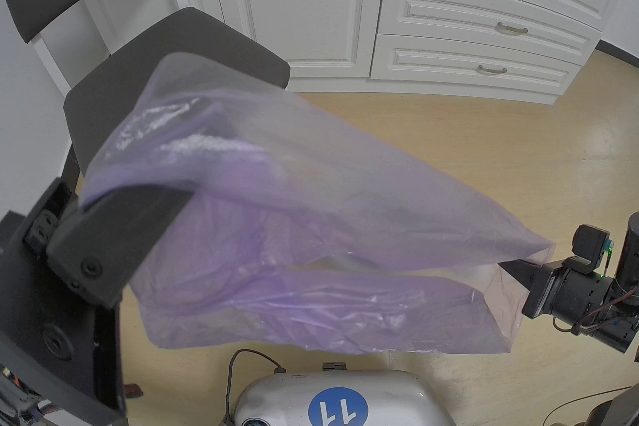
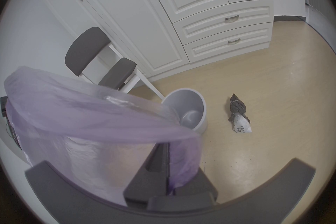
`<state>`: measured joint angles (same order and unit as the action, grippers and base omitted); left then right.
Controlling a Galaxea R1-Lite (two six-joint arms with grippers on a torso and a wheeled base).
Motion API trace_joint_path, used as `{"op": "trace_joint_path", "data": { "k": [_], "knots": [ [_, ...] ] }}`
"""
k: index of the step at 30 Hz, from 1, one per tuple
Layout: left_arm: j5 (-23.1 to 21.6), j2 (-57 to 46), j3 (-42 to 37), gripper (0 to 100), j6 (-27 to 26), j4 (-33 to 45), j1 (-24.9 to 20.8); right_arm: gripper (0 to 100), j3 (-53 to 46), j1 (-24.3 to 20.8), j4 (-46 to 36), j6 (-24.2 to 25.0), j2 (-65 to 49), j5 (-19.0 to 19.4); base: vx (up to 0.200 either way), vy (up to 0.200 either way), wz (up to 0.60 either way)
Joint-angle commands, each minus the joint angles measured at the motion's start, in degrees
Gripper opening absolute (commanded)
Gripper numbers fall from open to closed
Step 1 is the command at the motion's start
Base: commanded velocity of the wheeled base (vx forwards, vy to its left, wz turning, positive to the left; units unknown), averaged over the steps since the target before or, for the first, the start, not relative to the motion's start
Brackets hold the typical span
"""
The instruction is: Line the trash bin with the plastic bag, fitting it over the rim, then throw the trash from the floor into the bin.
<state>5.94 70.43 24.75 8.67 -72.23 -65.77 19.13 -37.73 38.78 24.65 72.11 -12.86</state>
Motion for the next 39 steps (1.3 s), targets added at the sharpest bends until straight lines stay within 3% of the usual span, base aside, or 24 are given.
{"op": "trace_joint_path", "data": {
  "k": [1, 21, 31, 39],
  "knots": [
    [0.1, 1.0, 0.0, 0, 0.0, 0.1, 0.4, 0, 0.5, 0.2, -0.1, 0.0, -1.9, -0.1, 0.0, 0.0, 0.0],
    [0.4, 5.3, -0.9, 0, -0.4, 0.9, 4.6, 0, 2.1, 0.9, -0.8, -1.3, -5.6, -1.6, 0.0, 0.0, 0.0],
    [0.7, 9.8, -1.8, 0, -2.2, 0.8, 9.4, 0, 3.0, 1.9, -1.3, -3.0, -7.5, -1.6, 0.0, 0.0, 0.0],
    [1.0, 9.7, -2.1, 0, -4.9, 0.9, 10.8, 0, 6.6, 1.4, -8.7, -3.5, -8.9, -4.9, 0.0, 0.0, 0.0]
  ]
}}
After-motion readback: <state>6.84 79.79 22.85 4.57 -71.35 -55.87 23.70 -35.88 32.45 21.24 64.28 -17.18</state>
